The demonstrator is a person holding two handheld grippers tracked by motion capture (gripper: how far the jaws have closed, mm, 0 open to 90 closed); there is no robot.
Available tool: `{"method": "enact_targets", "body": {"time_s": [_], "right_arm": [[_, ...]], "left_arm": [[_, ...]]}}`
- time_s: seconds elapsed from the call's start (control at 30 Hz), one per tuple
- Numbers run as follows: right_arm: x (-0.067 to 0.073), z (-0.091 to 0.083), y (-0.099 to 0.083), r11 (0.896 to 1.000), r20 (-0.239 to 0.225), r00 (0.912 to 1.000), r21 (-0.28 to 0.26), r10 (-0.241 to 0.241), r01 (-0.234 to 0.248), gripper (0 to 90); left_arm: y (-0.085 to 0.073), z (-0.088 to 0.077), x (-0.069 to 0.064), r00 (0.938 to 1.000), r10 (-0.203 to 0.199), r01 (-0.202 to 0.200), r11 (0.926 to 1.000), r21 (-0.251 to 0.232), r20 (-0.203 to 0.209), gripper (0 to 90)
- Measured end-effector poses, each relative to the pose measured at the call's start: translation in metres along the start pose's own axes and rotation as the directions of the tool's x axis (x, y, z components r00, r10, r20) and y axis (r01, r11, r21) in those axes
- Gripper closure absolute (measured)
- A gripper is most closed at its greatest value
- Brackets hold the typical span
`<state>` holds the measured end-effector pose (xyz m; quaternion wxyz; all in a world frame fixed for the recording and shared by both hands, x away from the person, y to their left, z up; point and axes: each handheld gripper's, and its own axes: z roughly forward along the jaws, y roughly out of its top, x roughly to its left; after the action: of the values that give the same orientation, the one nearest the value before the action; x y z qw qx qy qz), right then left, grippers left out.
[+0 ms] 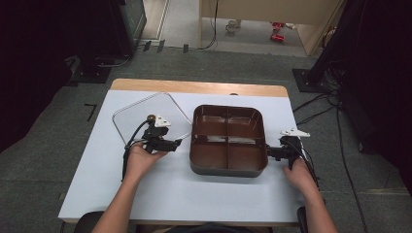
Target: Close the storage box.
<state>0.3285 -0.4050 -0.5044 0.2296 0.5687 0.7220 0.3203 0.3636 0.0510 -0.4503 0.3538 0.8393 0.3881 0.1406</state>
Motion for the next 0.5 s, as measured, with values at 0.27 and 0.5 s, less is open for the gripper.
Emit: {"method": "enact_targets", "body": {"time_s": [0.27, 0.5], "right_arm": [[0.0, 0.0, 0.0, 1.0, 0.0, 1.0, 0.0, 0.0, 0.0, 11.2], [0.0, 0.0, 0.0, 1.0, 0.0, 1.0, 0.0, 0.0, 0.0, 11.2]], "left_arm": [[0.008, 0.002, 0.017, 0.9996, -0.01, 0.011, 0.9999, 0.009, -0.027, 32.8], [0.011, 0.003, 0.035, 0.998, -0.043, 0.043, 0.9991, -0.001, -0.046, 32.8]]}}
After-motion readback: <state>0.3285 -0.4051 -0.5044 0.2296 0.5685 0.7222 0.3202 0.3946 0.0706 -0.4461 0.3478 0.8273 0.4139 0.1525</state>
